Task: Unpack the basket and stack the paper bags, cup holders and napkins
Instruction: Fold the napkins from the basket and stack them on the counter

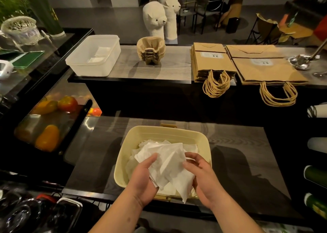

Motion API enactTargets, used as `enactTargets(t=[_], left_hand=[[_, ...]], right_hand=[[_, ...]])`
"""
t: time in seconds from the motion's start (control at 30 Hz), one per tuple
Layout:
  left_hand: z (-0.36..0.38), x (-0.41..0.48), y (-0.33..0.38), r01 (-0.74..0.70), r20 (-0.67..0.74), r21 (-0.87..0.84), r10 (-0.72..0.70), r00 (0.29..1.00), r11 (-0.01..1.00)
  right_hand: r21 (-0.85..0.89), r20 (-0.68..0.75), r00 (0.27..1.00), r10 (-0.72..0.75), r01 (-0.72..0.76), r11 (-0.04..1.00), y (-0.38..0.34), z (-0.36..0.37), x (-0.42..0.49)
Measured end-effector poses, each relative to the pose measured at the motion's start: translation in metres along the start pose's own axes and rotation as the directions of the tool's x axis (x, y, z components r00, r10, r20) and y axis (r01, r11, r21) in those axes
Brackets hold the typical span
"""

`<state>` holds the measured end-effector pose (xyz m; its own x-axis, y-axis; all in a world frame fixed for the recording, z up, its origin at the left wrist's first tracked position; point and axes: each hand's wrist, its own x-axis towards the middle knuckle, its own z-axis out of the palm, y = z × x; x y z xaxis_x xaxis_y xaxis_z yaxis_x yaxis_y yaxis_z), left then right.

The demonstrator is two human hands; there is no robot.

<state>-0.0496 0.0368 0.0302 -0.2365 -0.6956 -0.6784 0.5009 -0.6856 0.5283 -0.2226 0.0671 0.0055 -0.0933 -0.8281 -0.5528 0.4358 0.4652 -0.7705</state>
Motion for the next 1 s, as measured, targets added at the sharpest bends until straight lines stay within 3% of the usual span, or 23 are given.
enactTargets(t=[0.17, 0.3, 0.47, 0.63, 0.8, 1.0], left_hand=[[0.009, -0.003, 0.000, -0.052, -0.056, 0.079, 0.057, 0.997, 0.996], [0.013, -0.006, 0.001, -0.075, -0.064, 0.080, 0.081, 0.995, 0.994], [0.005, -0.006, 0.008, -0.033, -0.051, 0.013, 0.033, 0.998, 0.999], [-0.001, -0.005, 0.006, 0.006, -0.043, -0.057, -0.009, 0.999, 0.998], [-0.001, -0.008, 0.003, 0.041, -0.027, -0.118, -0.044, 0.999, 0.992], [-0.002, -0.005, 0.003, 0.050, -0.002, -0.162, -0.051, 0.999, 0.985]], right_hand=[[-0.360, -0.081, 0.960, -0.269, 0.223, 0.906, -0.002, 0.009, -0.003], [-0.504, -0.113, 0.934, -0.340, 0.241, 0.830, 0.004, 0.011, 0.002], [-0.466, -0.065, 0.958, -0.279, 0.218, 0.858, 0.001, 0.008, 0.002], [-0.460, -0.021, 0.948, -0.317, 0.272, 0.845, -0.007, 0.011, -0.004], [-0.539, 0.011, 0.956, -0.294, 0.253, 0.803, -0.010, 0.011, -0.006], [-0.377, -0.060, 0.966, -0.253, 0.213, 0.901, -0.010, 0.004, -0.004]])
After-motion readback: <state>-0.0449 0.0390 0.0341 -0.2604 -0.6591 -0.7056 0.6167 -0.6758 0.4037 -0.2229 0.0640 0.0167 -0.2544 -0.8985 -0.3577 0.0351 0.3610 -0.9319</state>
